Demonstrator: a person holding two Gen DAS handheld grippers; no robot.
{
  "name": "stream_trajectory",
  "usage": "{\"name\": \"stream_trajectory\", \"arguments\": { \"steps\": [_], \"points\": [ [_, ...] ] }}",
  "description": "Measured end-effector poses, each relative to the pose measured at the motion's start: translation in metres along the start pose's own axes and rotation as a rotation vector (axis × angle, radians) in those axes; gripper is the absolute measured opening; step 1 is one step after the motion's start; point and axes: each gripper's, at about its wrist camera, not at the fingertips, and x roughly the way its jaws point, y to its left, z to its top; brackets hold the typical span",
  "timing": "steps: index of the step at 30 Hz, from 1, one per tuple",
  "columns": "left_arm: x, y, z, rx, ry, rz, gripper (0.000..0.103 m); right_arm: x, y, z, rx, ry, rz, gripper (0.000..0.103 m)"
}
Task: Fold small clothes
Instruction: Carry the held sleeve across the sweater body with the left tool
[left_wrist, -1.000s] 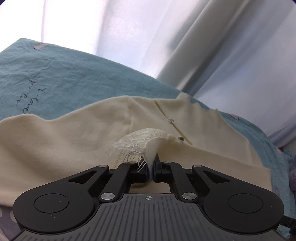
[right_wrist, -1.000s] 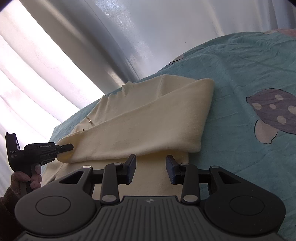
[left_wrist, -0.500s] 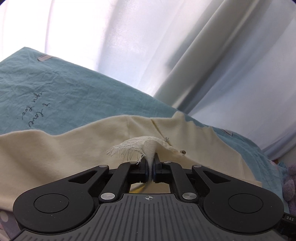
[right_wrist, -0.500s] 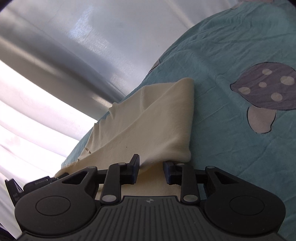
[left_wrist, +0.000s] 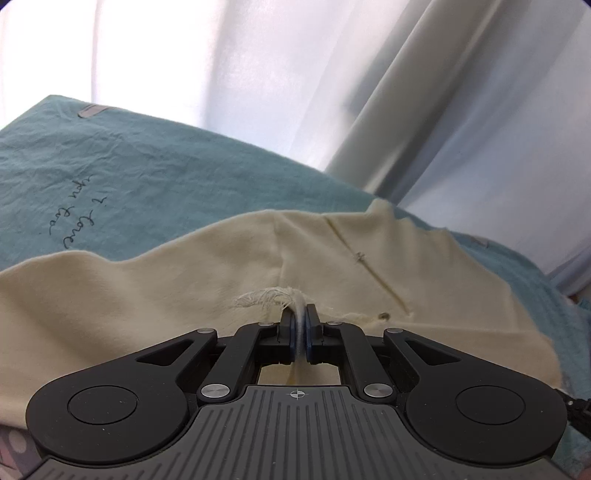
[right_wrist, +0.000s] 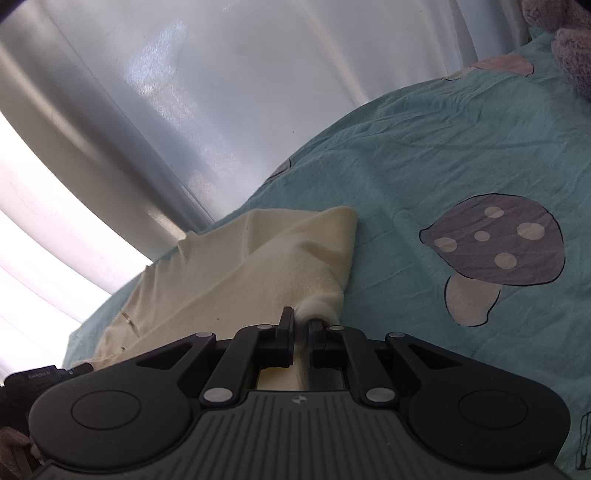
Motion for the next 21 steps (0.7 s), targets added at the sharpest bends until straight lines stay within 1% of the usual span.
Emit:
{"name": "stream_trajectory", "arguments": {
  "steps": [1, 2, 3, 4, 6, 7, 9, 10, 11, 12, 14, 16, 18, 19, 20, 21],
  "points": [
    [0.004, 0.002, -0.002, -0.005, 0.018, 0.005, 0.009, 0.002, 0.002, -0.002, -0.027, 0.016, -0.008, 0.007],
    [0.004, 0.004, -0.004, -0.016, 0.023, -0.001, 0.015, 0.002, 0.005, -0.002, -0.049, 0.029, -0.011, 0.007],
    [0.003, 0.006, -0.005, -0.028, 0.018, -0.010, 0.018, 0.001, 0.007, -0.002, -0.071, 0.037, -0.007, 0.008],
    [0.000, 0.008, -0.006, -0.036, 0.007, -0.022, 0.021, -0.003, 0.011, -0.002, -0.099, 0.055, 0.003, 0.011],
    [-0.005, 0.010, -0.005, -0.038, -0.011, -0.014, 0.021, -0.015, 0.017, 0.000, -0.139, 0.078, 0.040, 0.013],
    [-0.007, 0.011, -0.004, -0.039, -0.019, -0.011, 0.021, -0.021, 0.022, 0.002, -0.164, 0.074, 0.062, 0.013],
    [-0.007, 0.013, -0.002, -0.049, -0.022, -0.013, 0.021, -0.031, 0.032, 0.006, -0.226, 0.047, 0.087, 0.013],
    [-0.006, 0.012, -0.001, -0.053, -0.022, -0.014, 0.018, -0.033, 0.037, 0.008, -0.256, 0.027, 0.080, 0.013],
    [-0.005, 0.011, -0.001, -0.053, -0.022, -0.014, 0.016, -0.032, 0.043, 0.010, -0.285, 0.013, 0.070, 0.013],
    [-0.004, 0.010, -0.001, -0.052, -0.020, -0.014, 0.015, -0.027, 0.047, 0.012, -0.304, 0.009, 0.058, 0.013],
    [0.001, 0.006, -0.002, -0.044, -0.012, -0.012, 0.013, -0.009, 0.054, 0.013, -0.331, 0.026, 0.027, 0.013],
    [0.007, 0.003, -0.003, -0.035, 0.001, 0.010, 0.013, 0.009, 0.058, 0.008, -0.388, 0.047, -0.031, 0.009],
    [0.008, 0.003, -0.004, -0.023, -0.005, 0.020, 0.013, 0.025, 0.058, 0.000, -0.450, 0.065, -0.096, 0.009],
    [0.008, 0.003, -0.004, -0.019, -0.006, 0.034, 0.017, 0.026, 0.059, -0.003, -0.491, 0.048, -0.118, 0.006],
    [0.006, 0.004, -0.003, -0.022, -0.011, 0.042, 0.017, 0.025, 0.059, -0.005, -0.525, 0.030, -0.139, 0.006],
    [0.005, 0.006, -0.003, -0.035, -0.016, 0.046, 0.017, 0.026, 0.059, -0.005, -0.536, 0.015, -0.181, 0.005]
  ]
}}
